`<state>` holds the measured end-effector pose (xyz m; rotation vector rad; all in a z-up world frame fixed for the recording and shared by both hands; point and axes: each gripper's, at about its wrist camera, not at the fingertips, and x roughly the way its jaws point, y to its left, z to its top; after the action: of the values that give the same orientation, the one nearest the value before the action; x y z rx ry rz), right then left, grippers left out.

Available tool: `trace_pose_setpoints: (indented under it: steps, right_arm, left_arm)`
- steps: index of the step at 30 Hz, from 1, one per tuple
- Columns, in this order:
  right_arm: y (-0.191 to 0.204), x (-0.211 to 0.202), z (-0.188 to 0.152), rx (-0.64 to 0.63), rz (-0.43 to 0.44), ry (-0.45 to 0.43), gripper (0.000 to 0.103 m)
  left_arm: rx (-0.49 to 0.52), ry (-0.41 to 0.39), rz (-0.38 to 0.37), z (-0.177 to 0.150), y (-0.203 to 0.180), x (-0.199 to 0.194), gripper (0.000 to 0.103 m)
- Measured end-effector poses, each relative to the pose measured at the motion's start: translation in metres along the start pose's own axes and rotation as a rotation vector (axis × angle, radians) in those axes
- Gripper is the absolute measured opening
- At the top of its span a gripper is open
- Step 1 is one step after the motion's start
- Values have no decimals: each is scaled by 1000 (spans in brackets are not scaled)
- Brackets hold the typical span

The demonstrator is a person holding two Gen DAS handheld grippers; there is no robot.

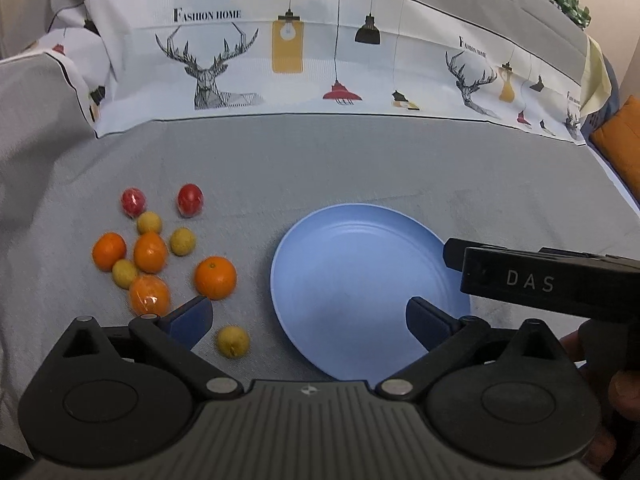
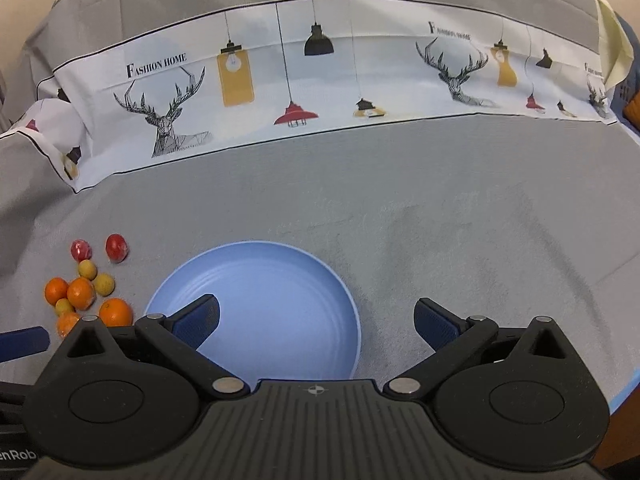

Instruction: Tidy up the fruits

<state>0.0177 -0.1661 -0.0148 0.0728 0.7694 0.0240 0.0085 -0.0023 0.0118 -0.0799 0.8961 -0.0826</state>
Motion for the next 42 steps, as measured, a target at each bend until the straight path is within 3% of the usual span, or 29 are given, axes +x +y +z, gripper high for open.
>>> trace_pose_setpoints:
  steps: [8, 17, 35, 39, 42]
  right_arm:
    - [-3, 5, -1, -6, -37, 27, 102]
    - [-6, 8, -4, -10, -60, 46, 102]
    - [-4, 4, -3, -19, -94, 31, 102]
    - [-2, -4, 0, -11, -70, -9, 102]
    - [1, -10, 2, -8, -44, -45, 95]
  left_arm:
    - [5, 86, 35, -2, -2, 14, 103]
    - [-1, 107, 34, -4, 0, 15, 103]
    - [21, 113, 47, -3, -5, 15, 103]
    - [32, 78, 56, -4, -3, 6, 103]
    - [38, 28, 40, -4, -1, -7, 103]
